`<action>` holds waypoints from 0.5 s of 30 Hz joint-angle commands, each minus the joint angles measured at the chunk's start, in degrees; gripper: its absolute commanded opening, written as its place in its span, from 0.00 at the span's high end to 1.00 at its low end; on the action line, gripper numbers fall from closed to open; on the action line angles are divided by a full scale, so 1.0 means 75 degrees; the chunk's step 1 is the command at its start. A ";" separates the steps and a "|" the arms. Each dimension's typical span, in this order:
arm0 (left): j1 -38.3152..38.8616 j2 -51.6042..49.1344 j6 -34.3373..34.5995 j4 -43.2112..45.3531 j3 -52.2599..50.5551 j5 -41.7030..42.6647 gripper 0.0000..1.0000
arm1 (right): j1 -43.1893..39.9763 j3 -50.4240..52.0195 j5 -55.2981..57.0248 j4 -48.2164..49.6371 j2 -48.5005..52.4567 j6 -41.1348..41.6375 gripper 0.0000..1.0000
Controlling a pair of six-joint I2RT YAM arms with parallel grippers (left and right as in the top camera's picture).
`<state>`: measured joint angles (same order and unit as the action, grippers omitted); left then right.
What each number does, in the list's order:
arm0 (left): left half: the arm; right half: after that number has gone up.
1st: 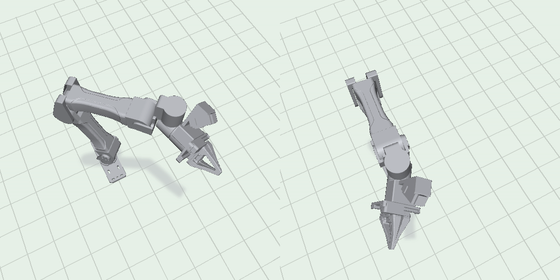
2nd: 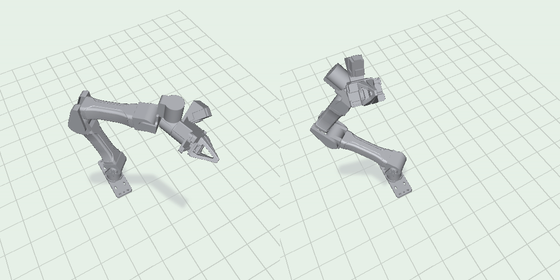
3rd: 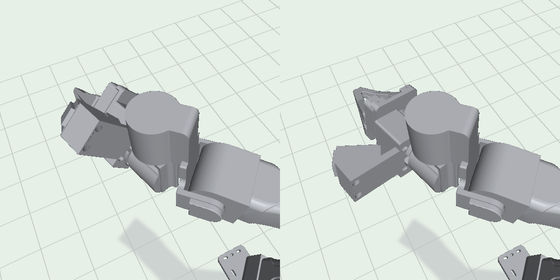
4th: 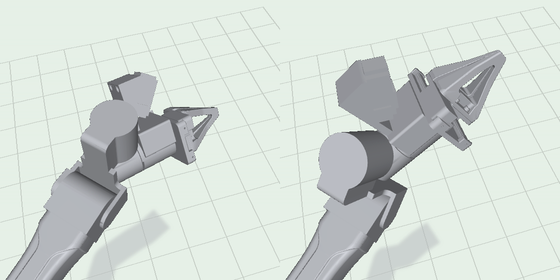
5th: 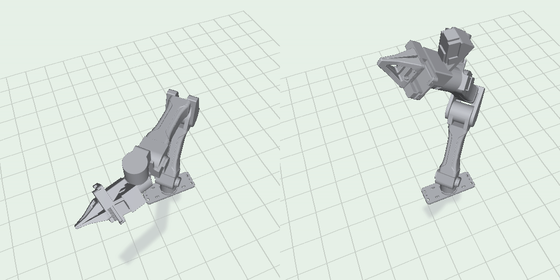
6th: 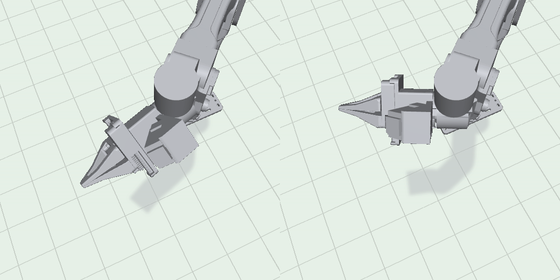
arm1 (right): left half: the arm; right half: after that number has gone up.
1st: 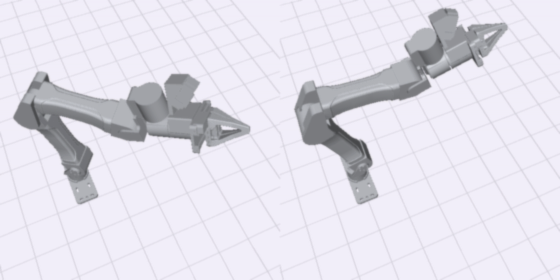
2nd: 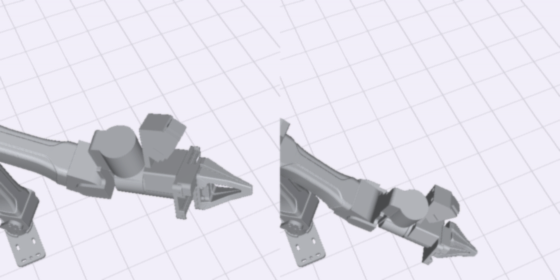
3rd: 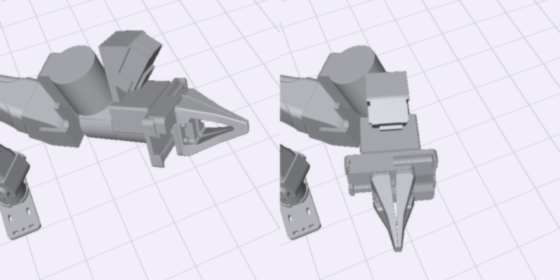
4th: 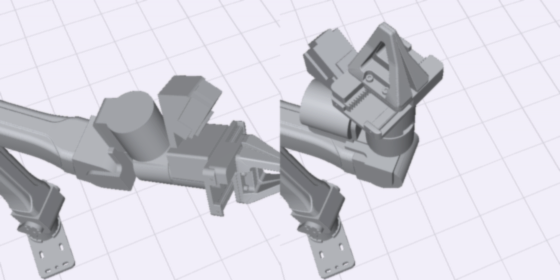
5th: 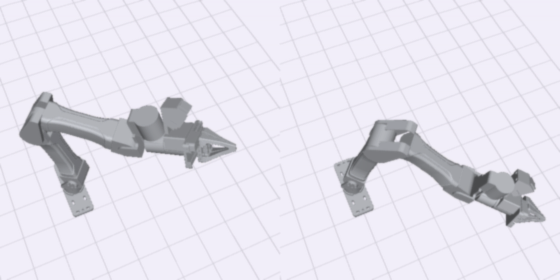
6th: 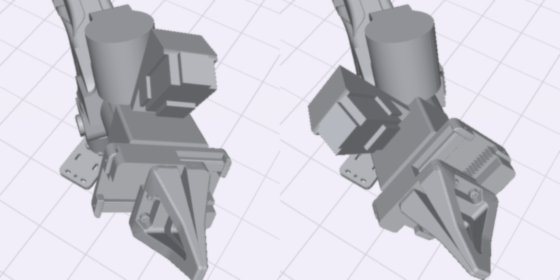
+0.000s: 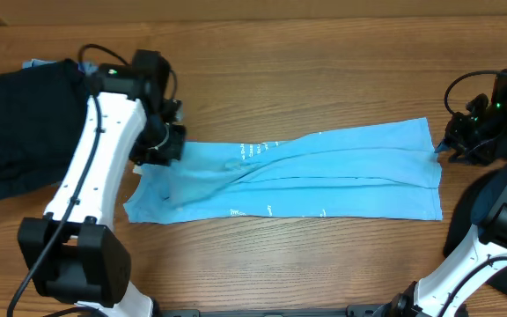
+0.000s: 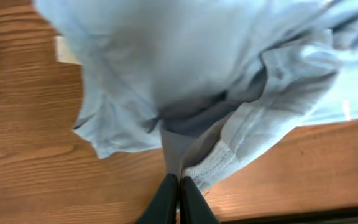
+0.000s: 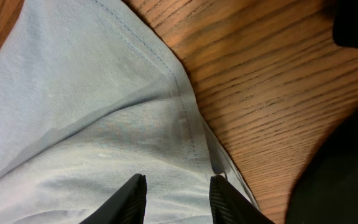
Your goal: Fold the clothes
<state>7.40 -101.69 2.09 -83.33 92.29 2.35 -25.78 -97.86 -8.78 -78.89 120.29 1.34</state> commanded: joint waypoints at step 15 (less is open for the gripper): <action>0.0574 -0.0029 0.0938 0.1568 -0.0749 0.0632 0.94 | -0.0087 0.0006 -0.0152 -0.0029 0.0009 0.0017 0.48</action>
<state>9.43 -101.69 7.77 -74.78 89.45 4.78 -25.78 -97.86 -8.75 -78.96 120.29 1.39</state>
